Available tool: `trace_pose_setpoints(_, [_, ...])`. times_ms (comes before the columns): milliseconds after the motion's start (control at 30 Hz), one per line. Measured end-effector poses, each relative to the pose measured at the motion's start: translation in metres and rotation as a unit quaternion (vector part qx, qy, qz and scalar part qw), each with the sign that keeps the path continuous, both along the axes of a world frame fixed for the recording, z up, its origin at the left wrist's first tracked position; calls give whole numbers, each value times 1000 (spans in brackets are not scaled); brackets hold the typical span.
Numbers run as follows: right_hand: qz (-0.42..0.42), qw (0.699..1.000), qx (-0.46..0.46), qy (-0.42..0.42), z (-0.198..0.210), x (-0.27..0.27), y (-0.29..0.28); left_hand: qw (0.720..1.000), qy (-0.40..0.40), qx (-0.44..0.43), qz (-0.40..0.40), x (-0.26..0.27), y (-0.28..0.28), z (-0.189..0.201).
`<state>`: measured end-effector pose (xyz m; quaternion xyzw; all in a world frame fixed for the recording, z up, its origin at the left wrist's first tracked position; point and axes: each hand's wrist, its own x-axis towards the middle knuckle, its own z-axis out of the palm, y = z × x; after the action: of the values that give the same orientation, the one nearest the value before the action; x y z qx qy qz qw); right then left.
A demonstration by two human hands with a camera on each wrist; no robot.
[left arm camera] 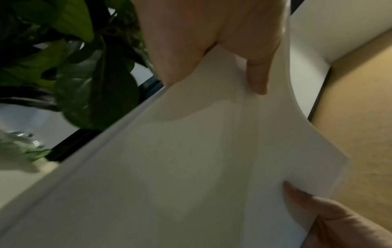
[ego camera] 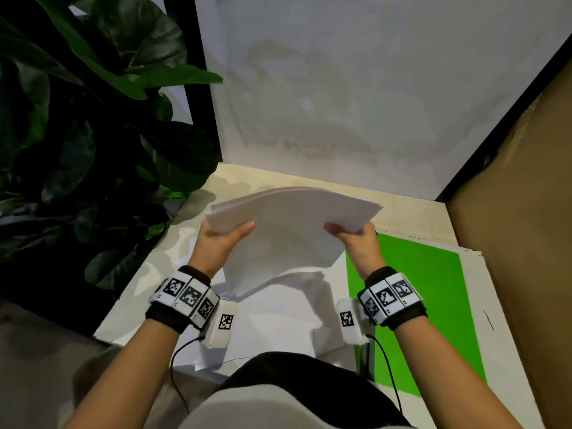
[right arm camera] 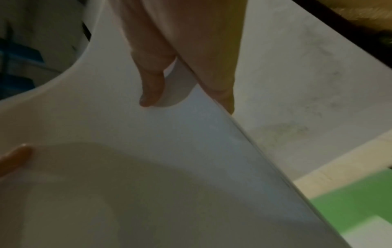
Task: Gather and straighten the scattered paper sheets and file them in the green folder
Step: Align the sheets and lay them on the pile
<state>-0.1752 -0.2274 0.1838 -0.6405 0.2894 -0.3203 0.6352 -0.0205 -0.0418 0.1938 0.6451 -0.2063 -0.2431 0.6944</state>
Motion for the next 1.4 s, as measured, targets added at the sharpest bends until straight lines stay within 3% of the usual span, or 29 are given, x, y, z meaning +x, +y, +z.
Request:
trace_pose_setpoints(167, [43, 999, -11, 11, -1, 2, -1, 999, 6, 23, -41, 8, 8, -10])
trace_pose_setpoints(333, [30, 999, 10, 40, -15, 8, -4, 988, -85, 78, -105, 12, 4, -21])
trace_pose_setpoints(467, [23, 998, -48, 30, 3, 14, -2, 997, -46, 58, -15, 14, -2, -10])
trace_pose_setpoints(633, [-33, 991, -106, -74, 42, 13, -1, 992, -122, -30, -16, 13, 3, 33])
trace_pose_setpoints(767, [13, 994, -90, -59, 39, 7, 1, 987, -149, -52, 4, 14, 2, 36])
trace_pose_setpoints(867, [104, 990, -60, 73, 9, 3, -3, 992, -106, -62, 41, 17, 0, 36])
trace_pose_setpoints(933, [111, 985, -47, 125, -12, 0, -1, 993, -92, -72, 21, 19, 1, 36])
trace_pose_setpoints(1033, [59, 994, -15, 93, -19, -1, 6, 996, -50, -62, -48, 27, 8, 26])
trace_pose_setpoints(1100, [25, 998, -3, 54, -14, 3, 8, 998, -26, -12, -55, 27, 9, 7])
trace_pose_setpoints(1233, [16, 999, -32, 11, -6, 10, 13, 995, -33, 68, 64, 9, -2, -25])
trace_pose_setpoints(1400, [21, 1000, -18, -10, -17, 6, 17, 994, -30, 86, 66, -12, -6, -32])
